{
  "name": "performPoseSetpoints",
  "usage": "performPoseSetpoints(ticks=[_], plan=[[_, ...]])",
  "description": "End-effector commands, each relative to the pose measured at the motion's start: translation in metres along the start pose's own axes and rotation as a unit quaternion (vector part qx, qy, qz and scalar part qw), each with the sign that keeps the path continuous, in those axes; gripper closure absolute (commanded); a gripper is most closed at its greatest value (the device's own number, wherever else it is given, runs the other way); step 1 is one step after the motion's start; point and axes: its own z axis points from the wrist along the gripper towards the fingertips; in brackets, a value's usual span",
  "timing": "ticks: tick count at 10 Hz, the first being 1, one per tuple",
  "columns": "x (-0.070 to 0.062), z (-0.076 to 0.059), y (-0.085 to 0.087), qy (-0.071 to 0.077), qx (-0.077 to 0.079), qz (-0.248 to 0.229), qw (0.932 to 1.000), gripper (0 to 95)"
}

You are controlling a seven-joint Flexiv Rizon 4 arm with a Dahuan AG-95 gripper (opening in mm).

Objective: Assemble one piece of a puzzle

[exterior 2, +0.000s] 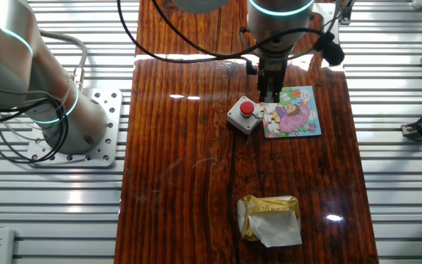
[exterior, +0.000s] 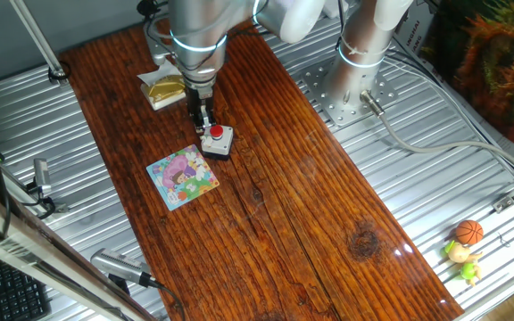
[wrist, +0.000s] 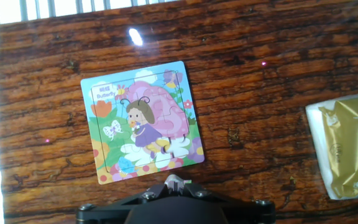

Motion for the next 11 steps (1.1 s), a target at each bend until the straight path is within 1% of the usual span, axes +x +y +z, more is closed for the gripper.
performPoseSetpoints(ticks=[1,3,9,11], plan=[[0.000,0.003,0.001,-0.002,0.000,0.004,1.0000,95.0],[-0.002,0.013,0.007,-0.005,0.003,0.006,1.0000,95.0],[-0.007,0.020,0.010,-0.003,0.005,0.009,0.9999,95.0],[-0.006,0.023,0.010,-0.004,0.005,0.008,1.0000,95.0]])
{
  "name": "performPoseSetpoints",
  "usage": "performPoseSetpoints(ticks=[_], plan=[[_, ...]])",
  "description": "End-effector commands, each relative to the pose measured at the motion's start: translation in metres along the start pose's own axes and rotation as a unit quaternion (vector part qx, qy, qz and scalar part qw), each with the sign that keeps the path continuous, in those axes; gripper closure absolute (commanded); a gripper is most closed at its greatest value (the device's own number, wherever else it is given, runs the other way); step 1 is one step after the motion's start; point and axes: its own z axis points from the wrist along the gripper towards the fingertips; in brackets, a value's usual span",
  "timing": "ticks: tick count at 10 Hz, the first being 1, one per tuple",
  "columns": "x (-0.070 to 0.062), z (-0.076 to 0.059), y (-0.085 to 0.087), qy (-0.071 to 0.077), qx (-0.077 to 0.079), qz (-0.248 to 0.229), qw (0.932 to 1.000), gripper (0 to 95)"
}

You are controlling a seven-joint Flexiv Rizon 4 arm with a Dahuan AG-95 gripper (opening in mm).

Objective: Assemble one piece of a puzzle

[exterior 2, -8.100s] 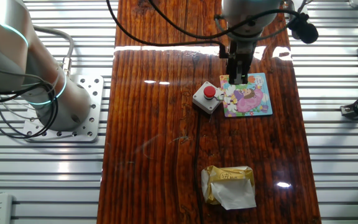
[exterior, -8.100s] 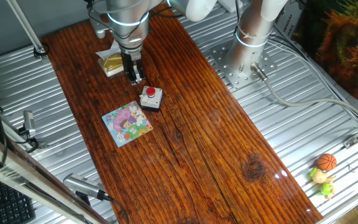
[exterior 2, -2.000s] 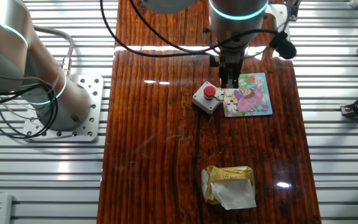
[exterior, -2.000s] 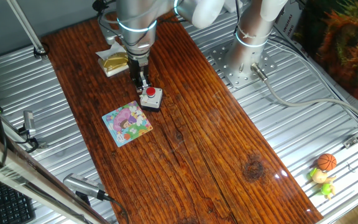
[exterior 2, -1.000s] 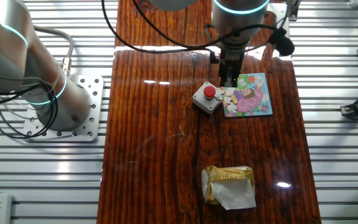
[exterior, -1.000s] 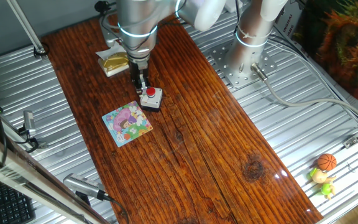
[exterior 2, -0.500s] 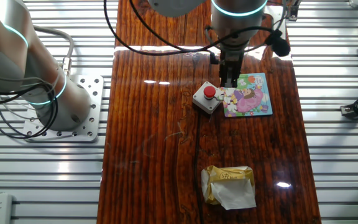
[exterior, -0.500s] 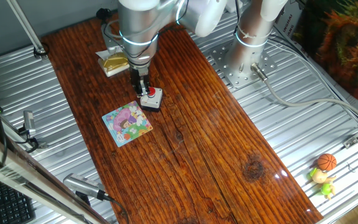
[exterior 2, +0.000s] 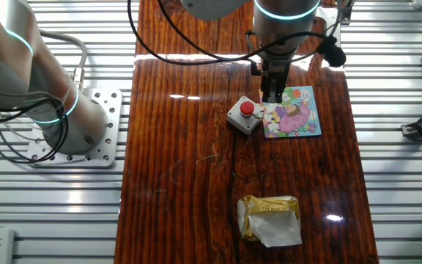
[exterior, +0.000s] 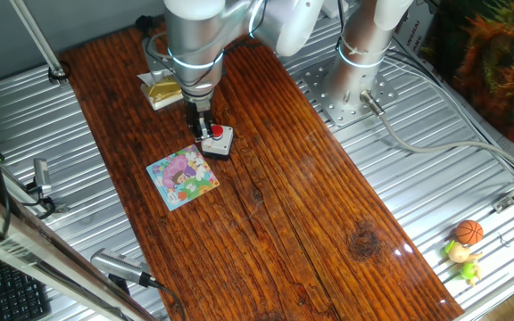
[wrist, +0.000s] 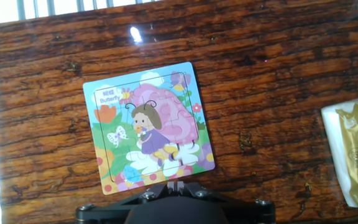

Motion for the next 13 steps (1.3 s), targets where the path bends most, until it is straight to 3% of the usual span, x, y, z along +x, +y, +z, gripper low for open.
performPoseSetpoints(ticks=[1,13], plan=[[0.002,0.004,-0.001,-0.001,-0.001,-0.002,1.0000,95.0],[0.004,0.017,-0.005,0.012,-0.001,-0.010,0.9999,95.0]])
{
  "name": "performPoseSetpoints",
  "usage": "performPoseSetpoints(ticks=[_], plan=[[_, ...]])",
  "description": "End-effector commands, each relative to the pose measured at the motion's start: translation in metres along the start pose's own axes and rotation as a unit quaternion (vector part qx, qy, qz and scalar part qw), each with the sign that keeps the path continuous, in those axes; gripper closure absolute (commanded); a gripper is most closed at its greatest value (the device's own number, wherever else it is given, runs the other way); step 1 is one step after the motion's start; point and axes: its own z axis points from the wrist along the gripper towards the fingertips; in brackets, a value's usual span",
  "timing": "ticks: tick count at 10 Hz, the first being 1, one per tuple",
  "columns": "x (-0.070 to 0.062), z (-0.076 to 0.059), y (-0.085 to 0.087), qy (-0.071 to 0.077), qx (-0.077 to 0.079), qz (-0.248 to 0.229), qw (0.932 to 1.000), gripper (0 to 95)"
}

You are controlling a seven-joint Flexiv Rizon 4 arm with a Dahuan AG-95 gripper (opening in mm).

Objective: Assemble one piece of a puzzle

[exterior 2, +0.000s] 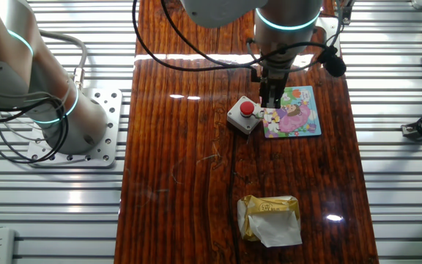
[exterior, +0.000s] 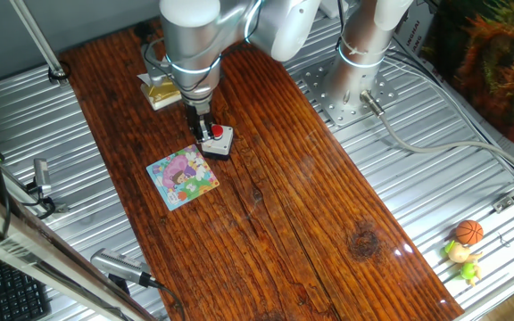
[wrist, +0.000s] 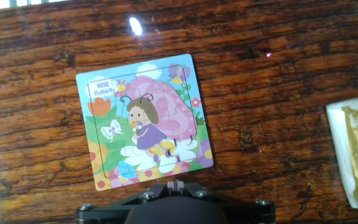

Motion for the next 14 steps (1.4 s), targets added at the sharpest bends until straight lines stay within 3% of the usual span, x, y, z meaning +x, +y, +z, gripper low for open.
performPoseSetpoints(ticks=[1,14], plan=[[0.0002,0.0016,-0.0013,0.000,0.001,0.000,1.0000,95.0],[-0.0005,0.0049,-0.0029,0.004,-0.001,-0.012,0.9999,95.0]])
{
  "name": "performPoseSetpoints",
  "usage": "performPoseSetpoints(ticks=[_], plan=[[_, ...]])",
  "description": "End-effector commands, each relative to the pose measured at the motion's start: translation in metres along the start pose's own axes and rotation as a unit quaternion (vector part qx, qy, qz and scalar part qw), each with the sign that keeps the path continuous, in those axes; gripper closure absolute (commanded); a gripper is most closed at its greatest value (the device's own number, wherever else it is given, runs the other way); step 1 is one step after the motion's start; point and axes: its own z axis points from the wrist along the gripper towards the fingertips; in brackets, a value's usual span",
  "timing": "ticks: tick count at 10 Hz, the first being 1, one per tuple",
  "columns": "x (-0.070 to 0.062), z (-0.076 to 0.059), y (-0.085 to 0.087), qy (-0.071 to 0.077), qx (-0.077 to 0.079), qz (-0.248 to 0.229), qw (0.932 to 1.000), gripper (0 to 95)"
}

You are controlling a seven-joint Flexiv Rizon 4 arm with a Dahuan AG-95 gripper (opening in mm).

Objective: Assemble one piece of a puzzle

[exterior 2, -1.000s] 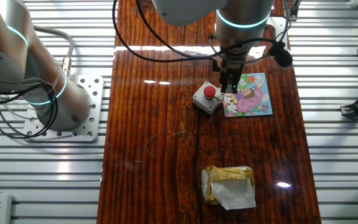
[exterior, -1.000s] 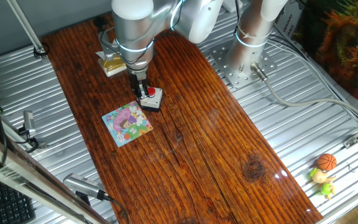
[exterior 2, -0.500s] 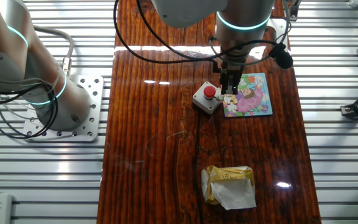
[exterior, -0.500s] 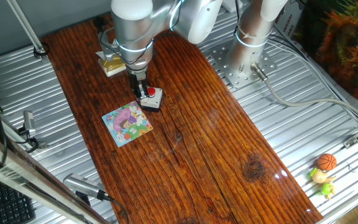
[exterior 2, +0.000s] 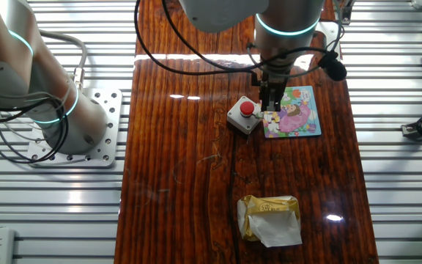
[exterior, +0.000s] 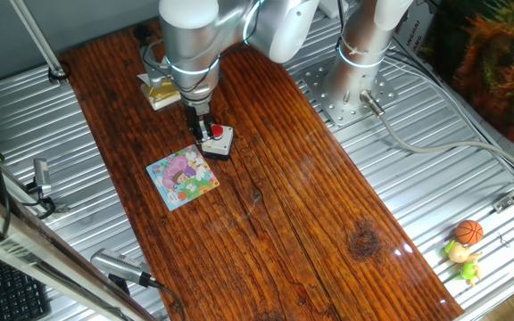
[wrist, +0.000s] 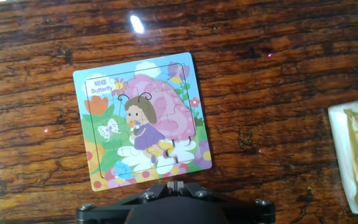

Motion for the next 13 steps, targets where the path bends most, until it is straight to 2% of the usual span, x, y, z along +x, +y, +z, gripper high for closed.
performPoseSetpoints(ticks=[1,6,7,13], plan=[[-0.0004,-0.0004,0.0000,0.000,0.000,-0.001,1.0000,95.0],[-0.0004,-0.0004,0.0000,0.004,0.000,-0.014,0.9999,95.0],[-0.0004,-0.0004,0.0000,0.010,0.001,-0.019,0.9998,95.0],[-0.0004,-0.0004,0.0000,0.008,0.000,-0.028,0.9996,95.0]])
